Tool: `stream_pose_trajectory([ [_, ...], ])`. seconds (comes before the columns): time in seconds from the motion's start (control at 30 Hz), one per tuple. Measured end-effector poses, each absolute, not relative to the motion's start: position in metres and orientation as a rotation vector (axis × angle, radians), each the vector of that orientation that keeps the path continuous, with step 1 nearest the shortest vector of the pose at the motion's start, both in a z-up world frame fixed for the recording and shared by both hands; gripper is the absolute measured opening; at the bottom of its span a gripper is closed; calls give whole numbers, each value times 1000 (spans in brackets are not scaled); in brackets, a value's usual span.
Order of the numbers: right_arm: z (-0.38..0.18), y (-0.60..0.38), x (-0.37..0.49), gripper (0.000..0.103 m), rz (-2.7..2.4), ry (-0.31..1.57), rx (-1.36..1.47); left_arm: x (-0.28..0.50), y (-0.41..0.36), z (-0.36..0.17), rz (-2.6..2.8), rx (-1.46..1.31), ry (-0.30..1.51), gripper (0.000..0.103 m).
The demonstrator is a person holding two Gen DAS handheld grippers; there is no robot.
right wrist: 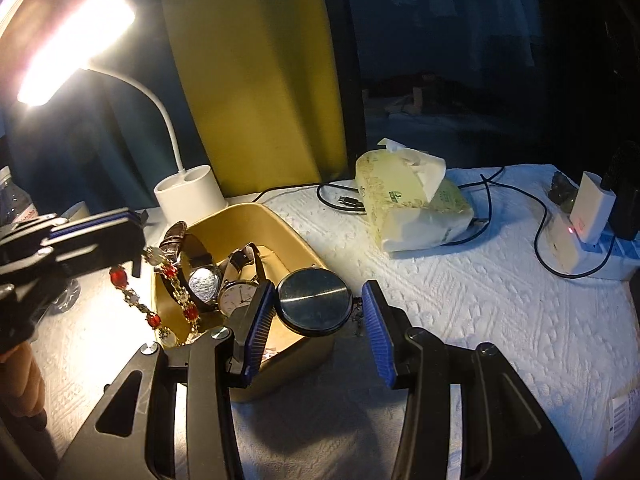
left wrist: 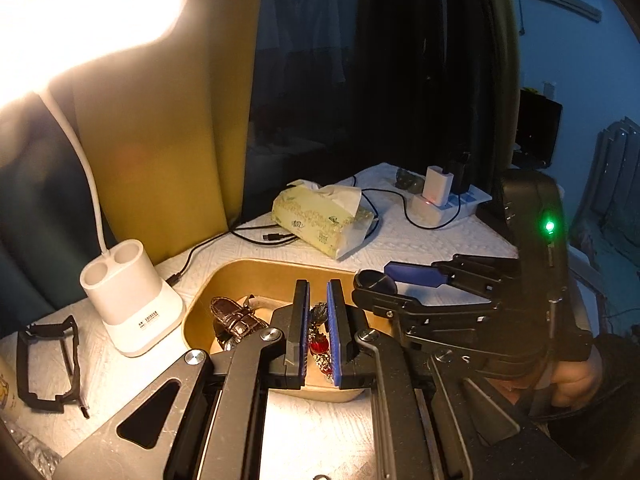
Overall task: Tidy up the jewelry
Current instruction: 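Lower both bracelets into the tan box and open both tools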
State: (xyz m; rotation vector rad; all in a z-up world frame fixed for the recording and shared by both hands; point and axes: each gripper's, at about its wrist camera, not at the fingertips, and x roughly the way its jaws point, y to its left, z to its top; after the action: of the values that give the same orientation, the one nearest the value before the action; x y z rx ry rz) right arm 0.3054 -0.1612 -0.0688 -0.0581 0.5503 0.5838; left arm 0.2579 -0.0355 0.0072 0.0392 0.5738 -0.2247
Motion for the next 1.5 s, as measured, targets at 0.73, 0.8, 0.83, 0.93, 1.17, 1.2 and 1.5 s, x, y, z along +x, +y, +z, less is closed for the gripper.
stream_pose_trajectory([
  [0.73,-71,-159,300,54,607,552,-63,276,-40,-22,-251,21,709,10],
  [0.8,-73,-157,300,54,609,562,-71,274,-40,-21,-248,26,709,10],
  [0.83,-74,-157,301,54,616,569,-67,274,-40,-20,-246,29,708,11],
  [0.93,-74,-156,299,54,627,573,-61,269,-36,-16,-237,24,697,11],
  [1.17,-68,-157,295,54,625,546,-49,257,-19,-10,-208,-5,679,11],
  [1.2,-66,-156,293,54,633,541,-47,256,-18,-9,-207,-8,676,11],
  [1.5,-66,-143,292,56,607,546,-108,237,-7,-2,-191,-32,650,11],
])
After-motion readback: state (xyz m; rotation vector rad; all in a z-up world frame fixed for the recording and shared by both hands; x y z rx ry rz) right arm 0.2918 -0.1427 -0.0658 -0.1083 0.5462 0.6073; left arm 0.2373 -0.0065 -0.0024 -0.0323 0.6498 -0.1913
